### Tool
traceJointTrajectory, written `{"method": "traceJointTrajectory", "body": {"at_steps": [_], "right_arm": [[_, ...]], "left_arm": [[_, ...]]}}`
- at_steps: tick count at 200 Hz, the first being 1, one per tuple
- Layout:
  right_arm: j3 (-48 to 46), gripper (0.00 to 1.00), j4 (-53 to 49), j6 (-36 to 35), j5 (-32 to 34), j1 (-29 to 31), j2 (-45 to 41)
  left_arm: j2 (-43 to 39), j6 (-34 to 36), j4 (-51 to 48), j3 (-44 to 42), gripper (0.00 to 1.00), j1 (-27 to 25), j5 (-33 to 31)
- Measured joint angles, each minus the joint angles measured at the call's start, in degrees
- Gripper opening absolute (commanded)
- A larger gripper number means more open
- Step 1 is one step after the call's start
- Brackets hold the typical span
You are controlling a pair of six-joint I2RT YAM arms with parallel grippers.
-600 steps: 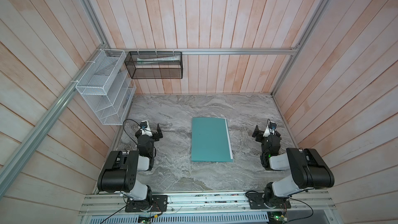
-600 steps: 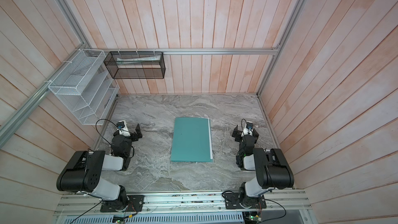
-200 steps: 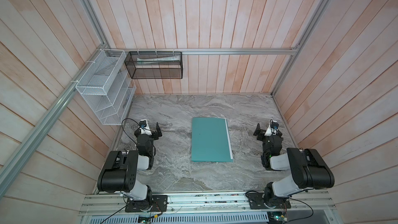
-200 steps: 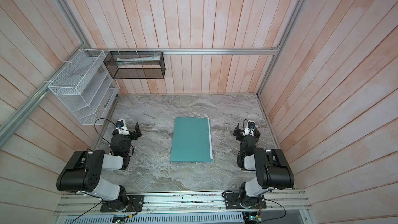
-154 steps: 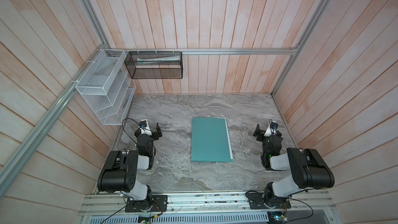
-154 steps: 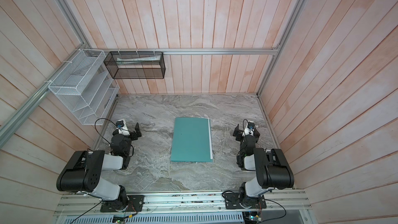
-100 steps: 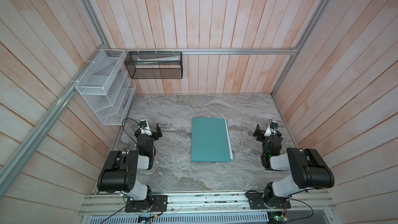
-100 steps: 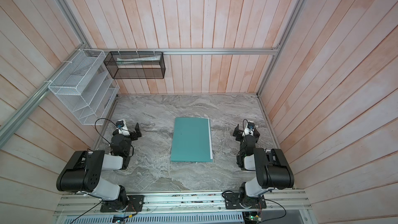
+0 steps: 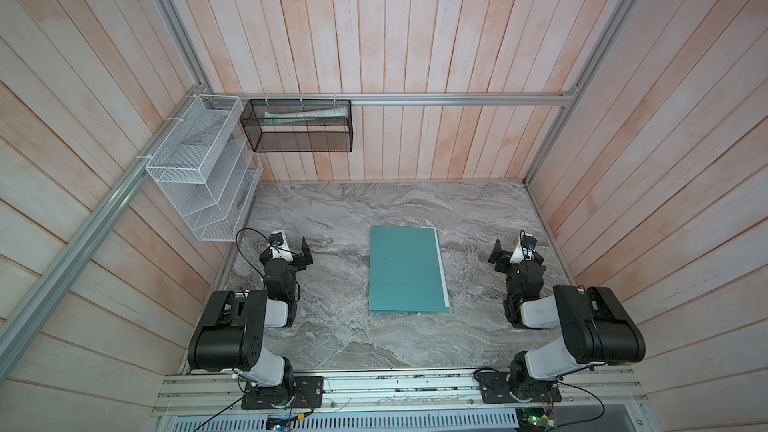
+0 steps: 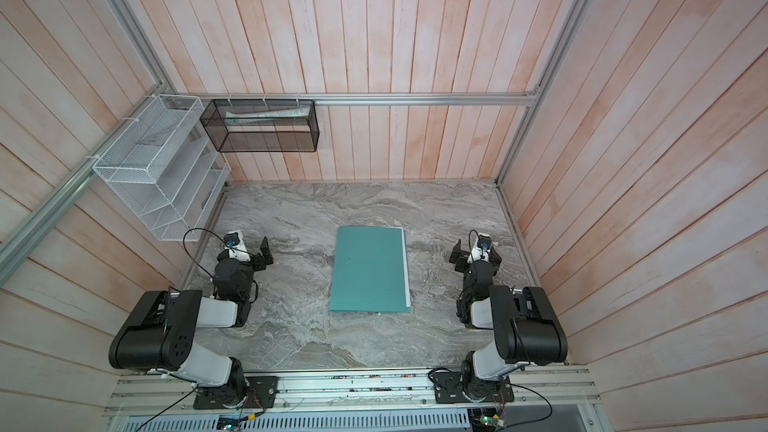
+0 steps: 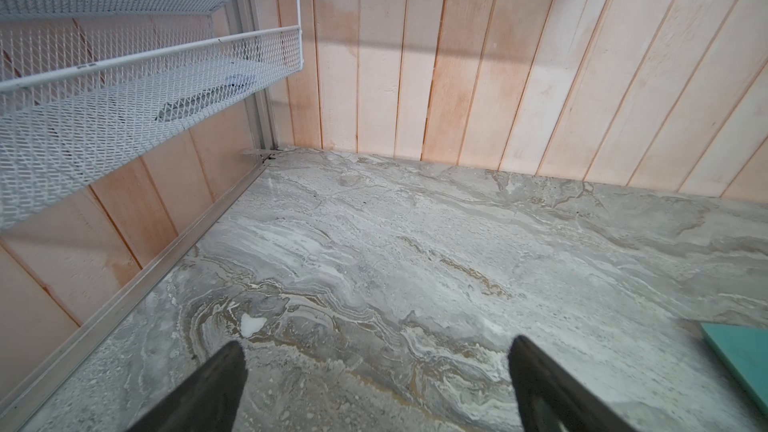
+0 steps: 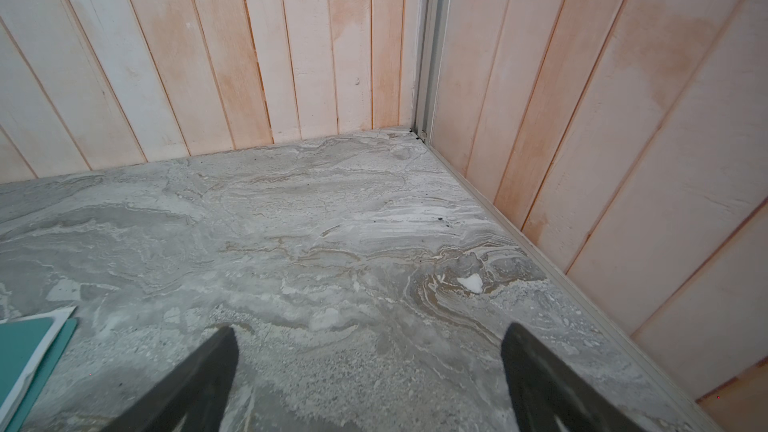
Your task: Put the files into the folder
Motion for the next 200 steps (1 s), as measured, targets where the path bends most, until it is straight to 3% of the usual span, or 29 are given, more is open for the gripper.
{"method": "traceJointTrajectory", "body": {"at_steps": [136, 170, 200], "right_arm": [[0.0, 0.98, 0.0, -0.2, 0.0, 0.7, 0.0], [-5.6, 0.98, 6.1, -0.5, 0.6, 1.5, -1.1], [-1.7, 0.98, 2.4, -0.4, 1.7, 1.5, -0.9]], "left_arm": [[0.0, -0.3, 0.4, -0.2, 1.0, 0.0, 0.0], [-0.4, 0.1, 6.3, -6.1, 1.0, -1.2, -0.3], [-0.3, 0.0, 2.2, -1.4, 1.0, -1.0, -1.2]]}}
